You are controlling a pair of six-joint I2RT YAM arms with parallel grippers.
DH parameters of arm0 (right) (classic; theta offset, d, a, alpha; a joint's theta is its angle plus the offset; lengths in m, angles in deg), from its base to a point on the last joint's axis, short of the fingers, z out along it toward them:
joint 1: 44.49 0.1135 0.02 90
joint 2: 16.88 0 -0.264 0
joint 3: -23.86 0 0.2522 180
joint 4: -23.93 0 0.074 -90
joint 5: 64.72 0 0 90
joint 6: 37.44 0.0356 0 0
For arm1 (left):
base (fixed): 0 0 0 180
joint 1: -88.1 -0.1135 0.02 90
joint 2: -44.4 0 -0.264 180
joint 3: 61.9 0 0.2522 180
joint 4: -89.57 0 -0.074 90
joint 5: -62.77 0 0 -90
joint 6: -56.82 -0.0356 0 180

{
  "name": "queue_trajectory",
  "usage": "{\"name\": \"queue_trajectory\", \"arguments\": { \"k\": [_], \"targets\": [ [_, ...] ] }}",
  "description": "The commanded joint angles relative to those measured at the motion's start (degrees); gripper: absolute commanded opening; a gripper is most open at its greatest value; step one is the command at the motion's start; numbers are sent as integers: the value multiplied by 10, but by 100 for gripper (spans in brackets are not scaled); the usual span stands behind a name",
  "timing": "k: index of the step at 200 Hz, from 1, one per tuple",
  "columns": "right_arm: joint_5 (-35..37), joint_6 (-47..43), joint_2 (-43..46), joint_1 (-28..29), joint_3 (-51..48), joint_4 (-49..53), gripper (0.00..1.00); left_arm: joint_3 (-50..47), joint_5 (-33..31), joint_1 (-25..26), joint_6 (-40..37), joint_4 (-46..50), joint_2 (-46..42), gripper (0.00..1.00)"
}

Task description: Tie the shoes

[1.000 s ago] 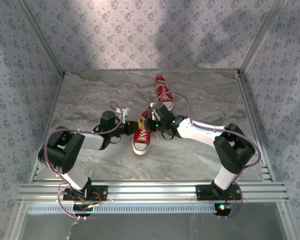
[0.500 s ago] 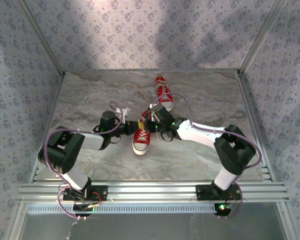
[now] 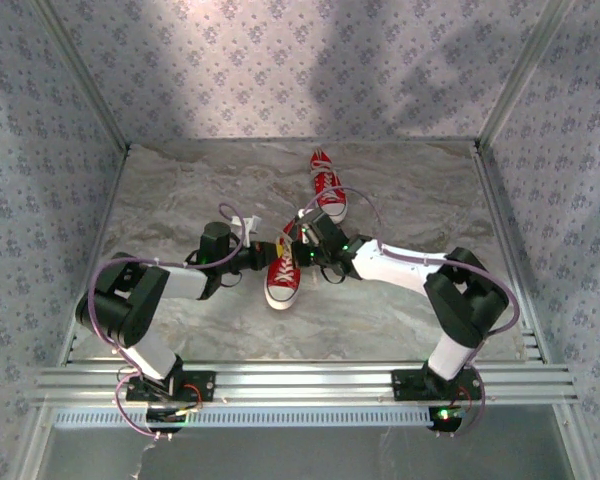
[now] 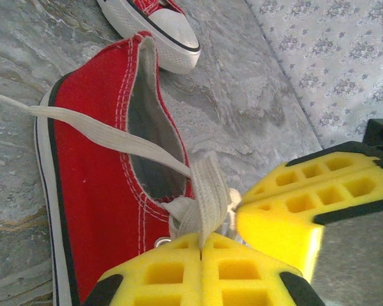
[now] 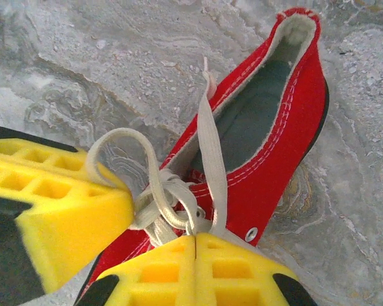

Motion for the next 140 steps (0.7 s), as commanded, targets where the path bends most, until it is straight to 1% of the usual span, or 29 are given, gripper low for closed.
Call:
{"name": "queue_trajectory", "arguments": {
  "k": [1, 15, 60, 109, 140],
  "targets": [
    [-7, -5, 30, -6, -14, -10, 1, 1, -3, -5, -6, -6, -3, 0],
    [-15, -4, 36, -10, -20, -13, 0, 2, -2, -5, -6, -6, -3, 0],
    [-18, -1, 46, -22, -29, -5, 0, 1, 1, -6, -8, -7, -5, 0],
    [-51, -6, 16, -24, -17, 10, 0, -2, 9, -7, -12, -12, -12, 0],
    [-50, -8, 4, -18, -10, 17, 0, -9, 9, -7, -11, -24, -16, 0]
  ]
}}
